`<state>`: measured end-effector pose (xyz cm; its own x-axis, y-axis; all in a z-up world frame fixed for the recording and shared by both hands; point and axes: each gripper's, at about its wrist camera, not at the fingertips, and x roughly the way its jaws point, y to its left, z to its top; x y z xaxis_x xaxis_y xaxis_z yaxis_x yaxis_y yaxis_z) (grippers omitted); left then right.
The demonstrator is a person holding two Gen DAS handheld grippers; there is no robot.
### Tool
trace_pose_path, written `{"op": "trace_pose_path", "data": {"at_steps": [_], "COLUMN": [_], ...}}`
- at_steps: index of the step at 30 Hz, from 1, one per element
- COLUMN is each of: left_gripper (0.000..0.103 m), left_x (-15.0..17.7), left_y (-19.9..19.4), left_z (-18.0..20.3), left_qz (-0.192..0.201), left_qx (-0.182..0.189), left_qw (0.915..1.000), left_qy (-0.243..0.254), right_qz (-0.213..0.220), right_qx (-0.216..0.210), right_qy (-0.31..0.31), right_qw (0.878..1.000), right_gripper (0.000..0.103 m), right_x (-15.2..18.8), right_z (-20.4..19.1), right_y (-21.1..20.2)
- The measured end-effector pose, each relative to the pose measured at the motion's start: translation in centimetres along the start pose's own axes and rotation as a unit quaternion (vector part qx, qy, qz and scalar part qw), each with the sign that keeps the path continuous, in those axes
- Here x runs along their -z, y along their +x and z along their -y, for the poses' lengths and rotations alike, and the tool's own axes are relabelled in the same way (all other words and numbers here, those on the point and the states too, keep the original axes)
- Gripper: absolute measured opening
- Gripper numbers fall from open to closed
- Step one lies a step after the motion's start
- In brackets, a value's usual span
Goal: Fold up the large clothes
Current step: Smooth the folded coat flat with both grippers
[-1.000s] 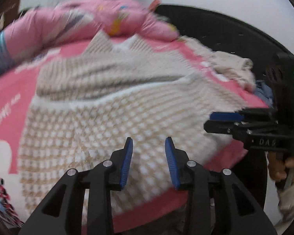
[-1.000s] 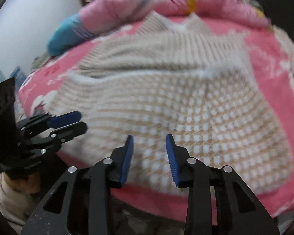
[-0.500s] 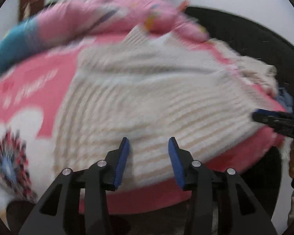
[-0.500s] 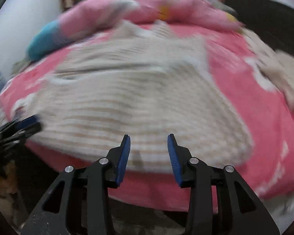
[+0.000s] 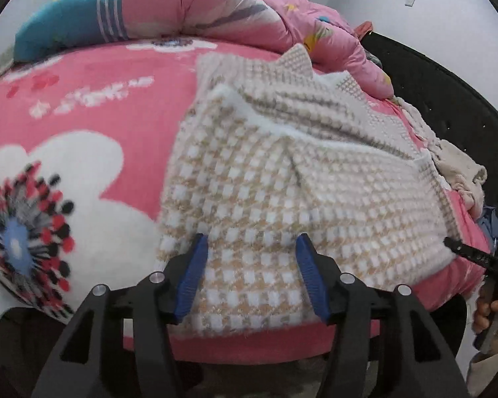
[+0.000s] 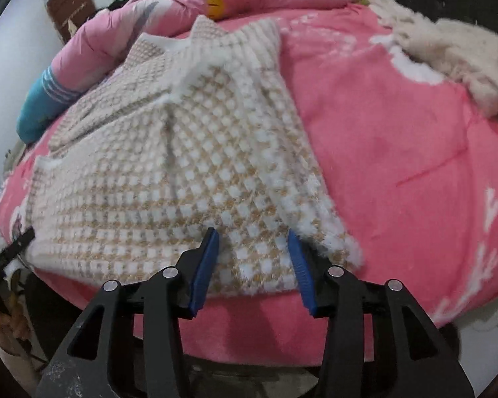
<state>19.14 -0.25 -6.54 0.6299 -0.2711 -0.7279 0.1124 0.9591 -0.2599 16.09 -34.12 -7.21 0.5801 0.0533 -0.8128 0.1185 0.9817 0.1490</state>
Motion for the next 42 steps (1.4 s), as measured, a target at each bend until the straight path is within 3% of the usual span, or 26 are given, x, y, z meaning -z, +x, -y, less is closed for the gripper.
{"op": "trace_pose_path", "data": {"at_steps": [4, 7, 12, 14, 16, 22, 27, 30, 32, 42], "left_gripper": [0.068, 0.075, 0.084, 0.092, 0.096, 0.097, 0.097, 0.097, 0.097, 0.097], "left_x": [-1.3, -2.8, -4.5, -4.3, -4.0, -3.6, -3.8, -4.0, -4.3, -4.5], "left_y": [-1.7, -0.8, 3.6, 5.8, 6.7, 6.6, 6.5, 6.5, 6.7, 6.7], "left_z": [2.1, 4.3, 7.3, 7.3, 7.4, 7.2, 7.1, 7.0, 7.1, 6.9], "left_qz": [0.032, 0.032, -0.002, -0.027, -0.023, -0.01, -0.016, -0.018, -0.02, -0.024], "left_qx": [-0.007, -0.017, -0.043, -0.062, -0.073, -0.069, -0.069, -0.071, -0.07, -0.068], "left_qw": [0.999, 0.9979, 0.996, 0.9945, 0.9939, 0.9952, 0.9957, 0.9959, 0.996, 0.9962], "left_qy": [0.029, 0.053, 0.078, 0.08, 0.079, 0.069, 0.061, 0.054, 0.051, 0.048], "right_qz": [0.049, 0.053, 0.016, -0.022, -0.042, -0.045, -0.004, -0.032, -0.053, -0.043], "right_qx": [-0.046, -0.082, -0.111, -0.106, -0.095, -0.093, -0.089, -0.067, -0.059, -0.062], "right_qy": [-0.016, -0.037, -0.058, -0.054, -0.054, -0.045, -0.035, -0.034, -0.038, -0.028], "right_qw": [0.998, 0.995, 0.992, 0.993, 0.993, 0.994, 0.995, 0.997, 0.996, 0.997], "right_gripper": [0.065, 0.074, 0.075, 0.076, 0.081, 0.083, 0.085, 0.087, 0.094, 0.095], "right_x": [-1.7, -3.1, -3.8, -3.7, -3.1, -3.5, -5.8, -6.0, -5.6, -5.5], "right_z": [-2.8, -5.1, -9.1, -9.8, -10.3, -11.0, -11.1, -11.1, -11.3, -11.5], "right_y": [-3.9, -3.4, 0.5, 3.2, 5.0, 4.4, 2.7, 5.1, 7.1, 7.1]}}
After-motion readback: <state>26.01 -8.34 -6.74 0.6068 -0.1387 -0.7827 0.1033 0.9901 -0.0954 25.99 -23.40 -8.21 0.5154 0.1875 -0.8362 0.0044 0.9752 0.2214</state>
